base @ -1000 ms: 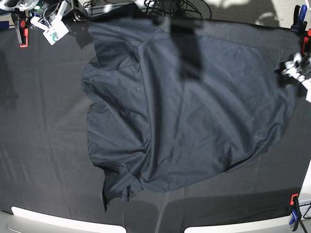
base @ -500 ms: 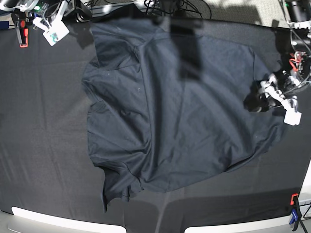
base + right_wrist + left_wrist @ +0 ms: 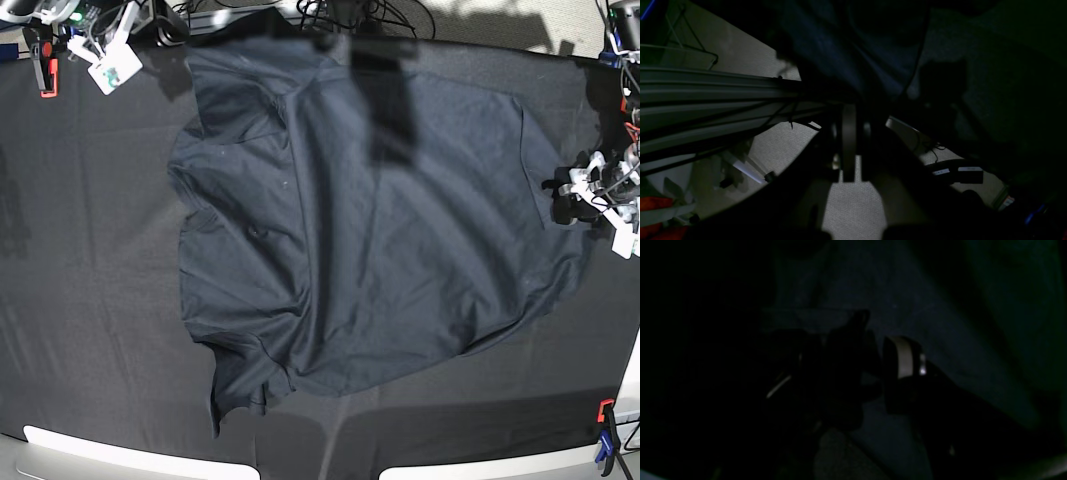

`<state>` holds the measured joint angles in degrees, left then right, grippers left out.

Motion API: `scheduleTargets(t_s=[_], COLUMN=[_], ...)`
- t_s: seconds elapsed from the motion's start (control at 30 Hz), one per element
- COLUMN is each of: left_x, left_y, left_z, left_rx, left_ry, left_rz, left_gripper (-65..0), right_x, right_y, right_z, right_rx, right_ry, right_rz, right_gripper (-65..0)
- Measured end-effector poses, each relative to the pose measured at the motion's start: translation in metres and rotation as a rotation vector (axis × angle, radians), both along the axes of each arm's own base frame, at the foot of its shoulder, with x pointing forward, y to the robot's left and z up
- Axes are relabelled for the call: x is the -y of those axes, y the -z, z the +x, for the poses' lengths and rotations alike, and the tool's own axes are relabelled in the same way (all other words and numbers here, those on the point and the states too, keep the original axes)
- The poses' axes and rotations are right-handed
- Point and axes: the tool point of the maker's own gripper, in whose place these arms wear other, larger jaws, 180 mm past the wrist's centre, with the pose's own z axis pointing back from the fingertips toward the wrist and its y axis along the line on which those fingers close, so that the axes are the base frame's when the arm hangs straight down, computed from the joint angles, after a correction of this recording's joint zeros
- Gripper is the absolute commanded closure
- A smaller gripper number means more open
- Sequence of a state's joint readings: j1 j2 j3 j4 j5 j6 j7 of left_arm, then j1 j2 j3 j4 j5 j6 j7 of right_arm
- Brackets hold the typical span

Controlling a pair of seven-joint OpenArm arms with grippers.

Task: Layout the t-shirt on the table in an organized manner, then fold the t-shirt properly
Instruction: 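Grasp the shirt edge near the left gripper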

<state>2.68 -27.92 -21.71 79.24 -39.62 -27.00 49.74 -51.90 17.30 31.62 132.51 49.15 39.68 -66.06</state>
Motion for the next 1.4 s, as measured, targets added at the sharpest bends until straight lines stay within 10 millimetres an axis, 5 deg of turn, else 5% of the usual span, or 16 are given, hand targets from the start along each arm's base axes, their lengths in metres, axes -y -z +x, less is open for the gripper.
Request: scheduleTargets(t_s=[0.4, 0.6, 0.67, 0.73, 0.77, 1.17, 1.3, 1.4], left_x=[0.012, -0.009, -0.01, -0.01, -0.01, -0.006, -0.005, -0.006], left_y=[0.009, 0.012, 0.012, 0.012, 0.013, 0.014, 0.011, 0.011], left_z=[-0.001, 0.002, 0.002, 0.002, 0.001, -0.002, 0.001, 0.001], left_rx=[-0.02, -0.016, -0.017, -0.016, -0.02, -0.045, -0.027, -0.024], left_ry=[-0.04, -0.134, -0.135, -0.135, -0.134, -0.127, -0.132, -0.133], left_rz=[-0.044, 0.036, 0.037, 0.037, 0.038, 0.004, -0.009, -0.005], left_gripper=[-25.6, -21.4, -15.0, -0.4, 0.0, -1.1, -26.9, -27.6], right_x=[0.0, 0.0, 0.0, 0.0, 0.0, 0.0, 0.0, 0.0], right_y=[0.0, 0.0, 0.0, 0.0, 0.0, 0.0, 0.0, 0.0], right_z=[0.0, 0.0, 0.0, 0.0, 0.0, 0.0, 0.0, 0.0], right_rx=[0.0, 0.0, 0.0, 0.0, 0.0, 0.0, 0.0, 0.0], right_ry=[0.0, 0.0, 0.0, 0.0, 0.0, 0.0, 0.0, 0.0], right_rz=[0.0, 0.0, 0.0, 0.0, 0.0, 0.0, 0.0, 0.0], right_gripper=[0.0, 0.0, 0.0, 0.0, 0.0, 0.0, 0.0, 0.0])
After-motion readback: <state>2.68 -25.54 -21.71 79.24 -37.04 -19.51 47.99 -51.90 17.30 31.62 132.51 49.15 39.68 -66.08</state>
